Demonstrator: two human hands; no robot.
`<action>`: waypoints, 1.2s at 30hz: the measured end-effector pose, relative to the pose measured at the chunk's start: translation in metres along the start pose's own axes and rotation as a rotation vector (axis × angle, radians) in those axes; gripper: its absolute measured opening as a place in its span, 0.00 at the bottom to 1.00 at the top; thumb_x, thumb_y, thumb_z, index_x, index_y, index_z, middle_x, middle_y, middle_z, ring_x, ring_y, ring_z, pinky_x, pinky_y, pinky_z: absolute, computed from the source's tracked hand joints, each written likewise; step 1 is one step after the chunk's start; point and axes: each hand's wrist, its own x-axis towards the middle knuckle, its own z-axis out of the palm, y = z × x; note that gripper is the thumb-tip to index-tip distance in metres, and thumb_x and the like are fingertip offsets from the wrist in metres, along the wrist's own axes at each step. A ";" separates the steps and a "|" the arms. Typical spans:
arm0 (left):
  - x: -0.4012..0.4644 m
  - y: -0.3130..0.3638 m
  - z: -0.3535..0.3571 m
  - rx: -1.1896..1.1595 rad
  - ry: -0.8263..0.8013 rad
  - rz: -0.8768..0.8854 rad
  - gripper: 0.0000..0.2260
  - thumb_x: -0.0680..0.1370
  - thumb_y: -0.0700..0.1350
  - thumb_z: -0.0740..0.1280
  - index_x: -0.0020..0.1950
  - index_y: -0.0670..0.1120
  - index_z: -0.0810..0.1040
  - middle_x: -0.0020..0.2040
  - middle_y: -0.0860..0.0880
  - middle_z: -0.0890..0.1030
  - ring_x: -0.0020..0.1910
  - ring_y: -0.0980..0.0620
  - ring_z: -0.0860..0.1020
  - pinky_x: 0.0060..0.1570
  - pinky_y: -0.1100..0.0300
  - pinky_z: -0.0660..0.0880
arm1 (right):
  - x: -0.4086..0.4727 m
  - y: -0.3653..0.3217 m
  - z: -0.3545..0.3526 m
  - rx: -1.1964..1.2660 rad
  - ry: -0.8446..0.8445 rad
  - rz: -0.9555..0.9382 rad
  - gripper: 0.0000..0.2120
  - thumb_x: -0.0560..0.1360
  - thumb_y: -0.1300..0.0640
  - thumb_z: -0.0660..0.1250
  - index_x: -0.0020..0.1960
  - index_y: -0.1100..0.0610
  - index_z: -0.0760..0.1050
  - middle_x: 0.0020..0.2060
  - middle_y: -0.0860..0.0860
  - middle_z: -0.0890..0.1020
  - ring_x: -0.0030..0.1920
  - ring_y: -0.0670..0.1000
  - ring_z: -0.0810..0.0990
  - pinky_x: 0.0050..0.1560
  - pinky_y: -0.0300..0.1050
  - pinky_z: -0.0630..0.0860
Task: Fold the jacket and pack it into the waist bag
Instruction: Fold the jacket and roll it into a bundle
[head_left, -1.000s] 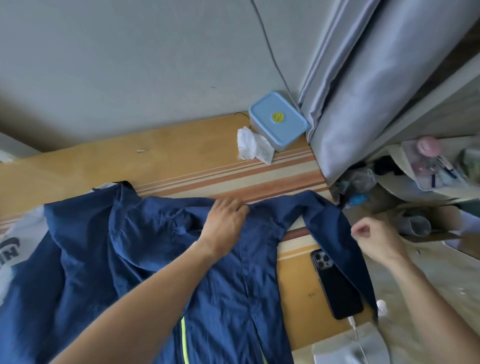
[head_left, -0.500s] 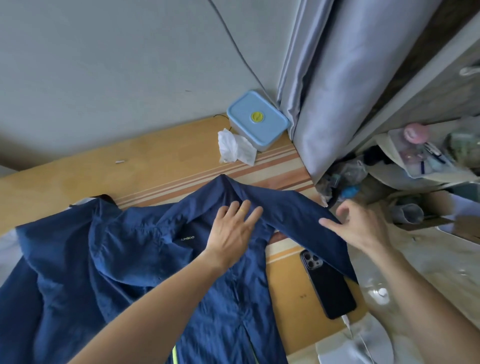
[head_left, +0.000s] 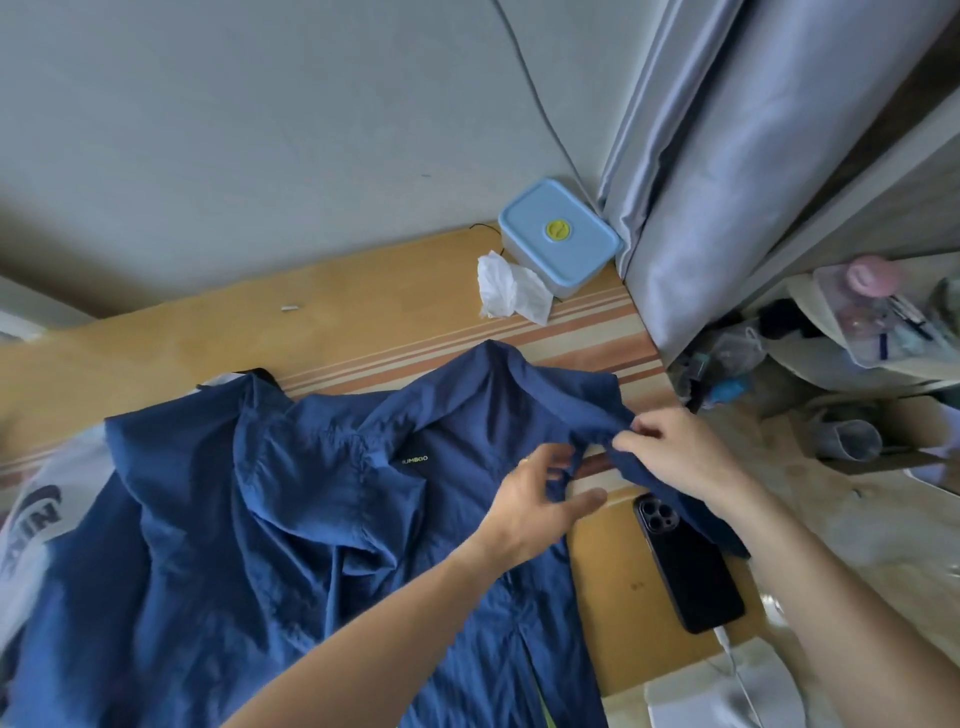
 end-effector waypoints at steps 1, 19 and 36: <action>-0.011 0.003 -0.002 -0.208 -0.076 -0.046 0.28 0.73 0.55 0.76 0.71 0.53 0.72 0.64 0.58 0.80 0.66 0.58 0.76 0.68 0.58 0.71 | -0.008 -0.020 0.002 0.113 -0.035 0.012 0.19 0.73 0.55 0.70 0.31 0.57 0.63 0.26 0.51 0.63 0.28 0.51 0.64 0.34 0.46 0.59; -0.119 -0.106 -0.219 -1.181 0.453 -0.526 0.16 0.78 0.51 0.68 0.56 0.40 0.83 0.59 0.42 0.83 0.58 0.39 0.81 0.61 0.45 0.78 | -0.029 -0.142 0.145 -0.162 -0.043 -0.432 0.17 0.77 0.59 0.68 0.64 0.48 0.78 0.62 0.44 0.81 0.62 0.48 0.79 0.62 0.47 0.77; -0.159 -0.117 -0.345 0.036 0.434 -0.409 0.07 0.72 0.49 0.78 0.44 0.46 0.86 0.46 0.46 0.86 0.51 0.46 0.83 0.56 0.50 0.81 | -0.020 -0.067 0.138 -0.976 0.172 -0.498 0.12 0.60 0.73 0.75 0.32 0.61 0.75 0.32 0.54 0.77 0.35 0.60 0.79 0.25 0.47 0.72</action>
